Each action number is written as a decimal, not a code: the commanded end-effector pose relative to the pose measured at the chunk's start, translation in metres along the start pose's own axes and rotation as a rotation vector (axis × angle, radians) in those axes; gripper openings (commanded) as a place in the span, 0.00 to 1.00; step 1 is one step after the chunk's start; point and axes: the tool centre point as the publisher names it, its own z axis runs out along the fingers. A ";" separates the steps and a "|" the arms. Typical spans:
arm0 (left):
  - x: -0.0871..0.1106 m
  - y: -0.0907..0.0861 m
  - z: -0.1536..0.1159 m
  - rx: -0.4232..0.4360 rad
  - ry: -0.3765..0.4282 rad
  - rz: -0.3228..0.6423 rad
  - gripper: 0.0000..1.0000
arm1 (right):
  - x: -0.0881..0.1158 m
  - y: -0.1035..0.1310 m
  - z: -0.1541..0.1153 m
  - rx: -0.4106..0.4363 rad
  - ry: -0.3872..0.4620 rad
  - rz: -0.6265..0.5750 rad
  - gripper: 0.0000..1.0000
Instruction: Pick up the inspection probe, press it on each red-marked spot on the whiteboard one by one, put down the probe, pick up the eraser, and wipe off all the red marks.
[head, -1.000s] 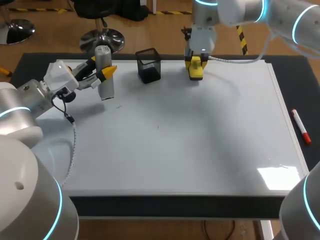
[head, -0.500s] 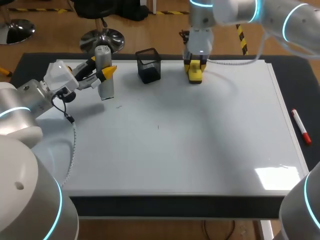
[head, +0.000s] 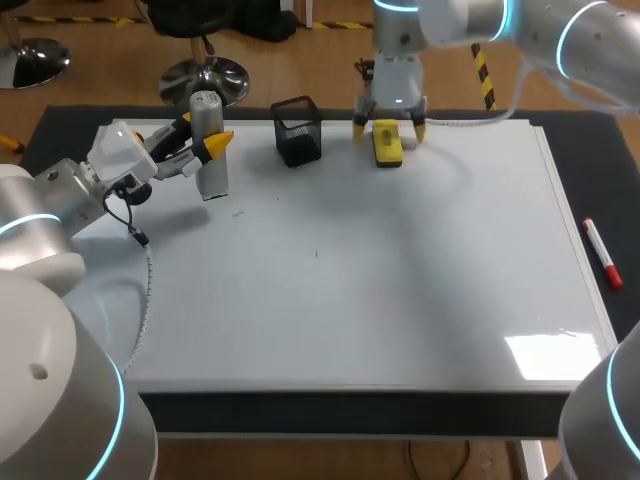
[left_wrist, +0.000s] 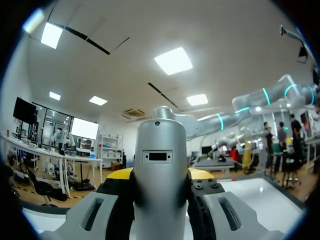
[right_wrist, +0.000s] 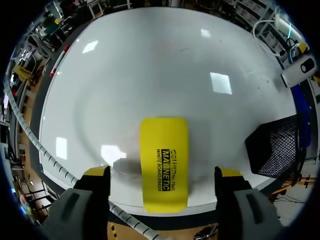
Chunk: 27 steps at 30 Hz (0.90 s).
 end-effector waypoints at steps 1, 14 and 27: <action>0.000 -0.001 0.001 0.000 -0.001 0.000 0.00 | 0.007 0.008 -0.010 0.017 -0.009 0.013 1.00; 0.000 -0.001 0.001 0.000 -0.001 0.000 0.00 | 0.050 0.013 -0.053 0.093 -0.113 0.230 1.00; 0.000 -0.001 0.001 0.000 -0.001 0.000 0.00 | 0.085 0.015 -0.098 0.173 -0.266 0.393 1.00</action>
